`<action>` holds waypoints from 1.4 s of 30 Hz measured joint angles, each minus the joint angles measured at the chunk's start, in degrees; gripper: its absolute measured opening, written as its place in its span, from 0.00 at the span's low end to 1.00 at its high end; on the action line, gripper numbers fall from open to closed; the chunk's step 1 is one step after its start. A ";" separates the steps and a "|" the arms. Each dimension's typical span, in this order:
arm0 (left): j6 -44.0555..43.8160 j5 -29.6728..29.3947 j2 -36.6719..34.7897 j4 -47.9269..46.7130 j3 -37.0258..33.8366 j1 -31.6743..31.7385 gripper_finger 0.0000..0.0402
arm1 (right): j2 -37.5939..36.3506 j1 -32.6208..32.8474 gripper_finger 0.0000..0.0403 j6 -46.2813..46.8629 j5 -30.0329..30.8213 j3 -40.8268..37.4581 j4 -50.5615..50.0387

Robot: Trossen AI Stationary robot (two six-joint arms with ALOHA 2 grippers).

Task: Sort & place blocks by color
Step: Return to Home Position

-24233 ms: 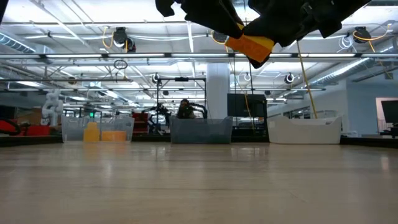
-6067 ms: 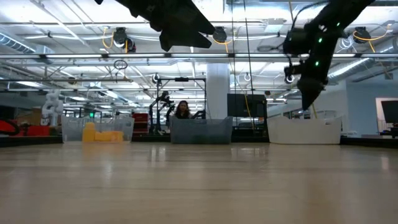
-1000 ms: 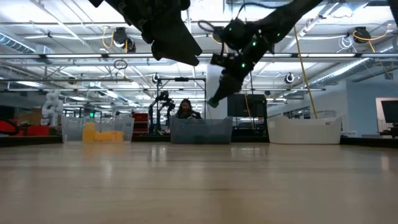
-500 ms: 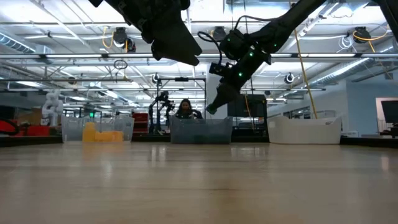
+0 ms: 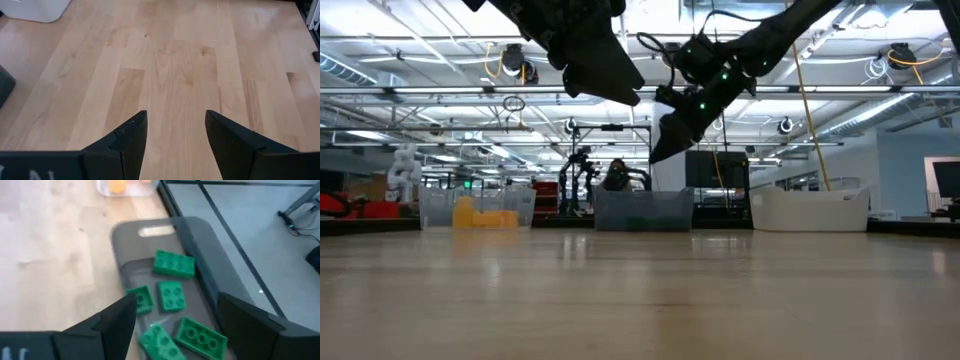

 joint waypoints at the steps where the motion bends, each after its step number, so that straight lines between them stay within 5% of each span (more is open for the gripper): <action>1: 0.05 0.00 0.00 -0.08 0.00 0.00 0.50 | -0.62 0.44 0.66 0.57 -0.03 0.00 -0.64; 13: 2.03 -6.99 0.00 -0.10 0.00 -0.36 0.50 | -15.59 5.84 0.61 2.45 -1.89 -2.16 -15.54; 25: 3.02 -6.90 -0.04 7.09 0.00 -0.41 0.50 | -45.42 16.49 0.55 15.94 -5.77 -30.35 -7.25; 38: 2.80 -3.94 -0.82 7.92 0.00 4.73 0.49 | -61.54 27.90 0.52 18.49 7.51 -39.14 -7.03; 42: 3.02 -5.36 -5.09 5.90 0.06 4.59 0.40 | -66.33 30.65 0.45 17.84 7.65 -40.67 -8.60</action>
